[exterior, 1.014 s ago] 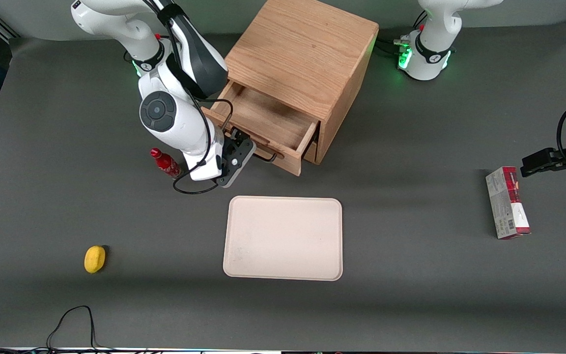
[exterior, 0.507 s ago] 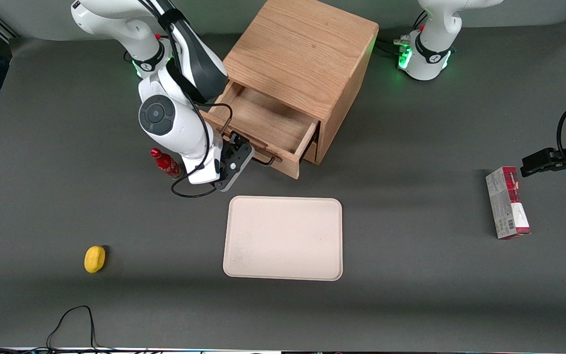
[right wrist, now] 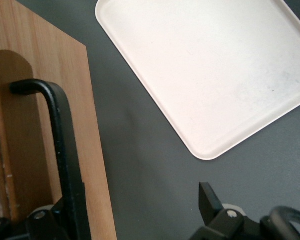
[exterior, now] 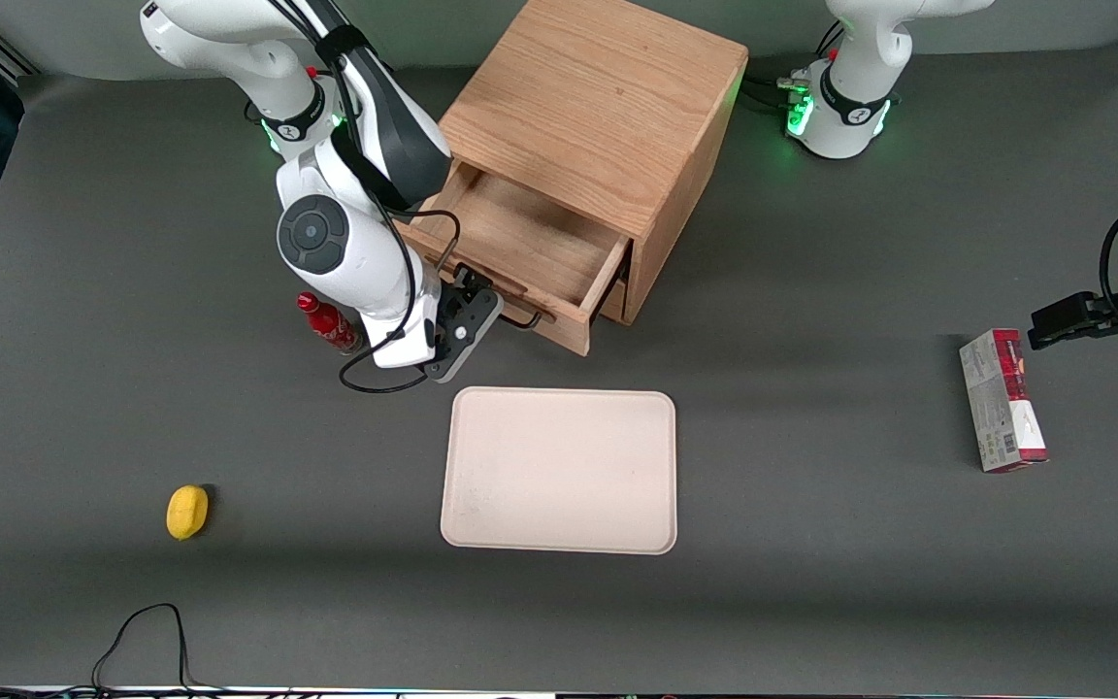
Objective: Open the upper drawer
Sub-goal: 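Pull the handle with the right gripper, sliding the drawer outward, then keep pulling the upper drawer fully open with the right gripper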
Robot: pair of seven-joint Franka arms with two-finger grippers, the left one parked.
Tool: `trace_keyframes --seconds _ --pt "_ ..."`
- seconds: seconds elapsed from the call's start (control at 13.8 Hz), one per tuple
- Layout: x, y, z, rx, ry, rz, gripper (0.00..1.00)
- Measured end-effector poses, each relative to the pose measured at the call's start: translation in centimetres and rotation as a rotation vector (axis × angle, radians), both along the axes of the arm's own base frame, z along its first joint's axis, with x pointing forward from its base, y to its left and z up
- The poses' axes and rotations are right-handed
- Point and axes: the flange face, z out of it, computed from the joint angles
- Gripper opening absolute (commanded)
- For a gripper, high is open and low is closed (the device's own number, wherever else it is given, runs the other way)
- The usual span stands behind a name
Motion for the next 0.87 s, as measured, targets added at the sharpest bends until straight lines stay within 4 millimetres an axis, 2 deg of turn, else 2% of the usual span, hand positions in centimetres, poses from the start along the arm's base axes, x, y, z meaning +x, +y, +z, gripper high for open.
trace_keyframes --seconds 0.51,0.87 --pt "1.7 -0.9 0.0 0.001 -0.015 -0.011 1.0" --pt "3.3 -2.3 0.3 0.008 -0.032 -0.015 1.0"
